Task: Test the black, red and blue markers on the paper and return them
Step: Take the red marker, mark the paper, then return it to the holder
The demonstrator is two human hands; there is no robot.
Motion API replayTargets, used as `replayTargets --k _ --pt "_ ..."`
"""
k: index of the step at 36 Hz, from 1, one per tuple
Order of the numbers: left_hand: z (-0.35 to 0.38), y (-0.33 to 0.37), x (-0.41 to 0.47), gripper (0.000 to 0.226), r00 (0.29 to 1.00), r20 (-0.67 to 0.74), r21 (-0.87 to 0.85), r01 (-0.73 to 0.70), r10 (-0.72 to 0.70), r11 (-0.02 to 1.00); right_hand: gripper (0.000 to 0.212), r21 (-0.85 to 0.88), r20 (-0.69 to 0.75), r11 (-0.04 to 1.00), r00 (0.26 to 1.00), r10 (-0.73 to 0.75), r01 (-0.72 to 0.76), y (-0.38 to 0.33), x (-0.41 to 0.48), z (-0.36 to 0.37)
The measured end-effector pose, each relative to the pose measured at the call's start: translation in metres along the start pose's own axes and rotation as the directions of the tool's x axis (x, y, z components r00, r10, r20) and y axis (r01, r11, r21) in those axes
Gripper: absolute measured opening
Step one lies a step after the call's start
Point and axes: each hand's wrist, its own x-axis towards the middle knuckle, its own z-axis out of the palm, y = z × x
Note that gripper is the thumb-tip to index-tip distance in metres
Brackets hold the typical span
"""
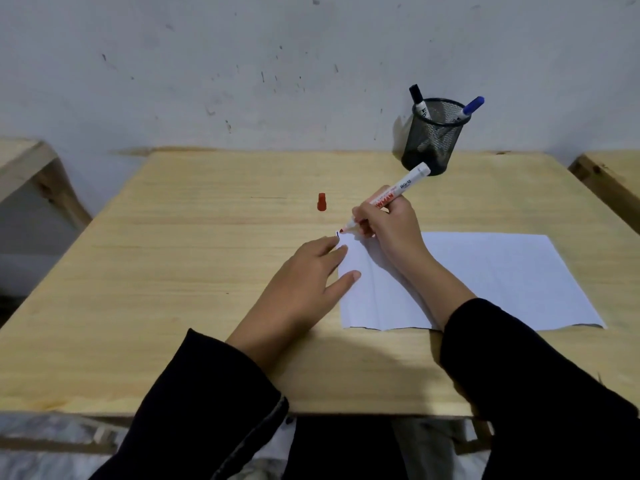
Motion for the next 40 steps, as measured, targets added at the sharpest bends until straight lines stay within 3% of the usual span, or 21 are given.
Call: replayTargets --k 26,40 --pt "0.000 0.000 0.000 0.042 0.999 0.011 -0.016 0.042 -0.041 0.999 0.020 -0.050 -0.003 0.999 1.000 -0.012 0.012 0.004 0.003 0.000" --pt "0.006 0.010 0.006 0.042 1.000 0.001 0.039 0.029 -0.029 0.999 0.025 0.236 -0.016 0.971 0.999 0.040 -0.035 -0.001 0.018 -0.017"
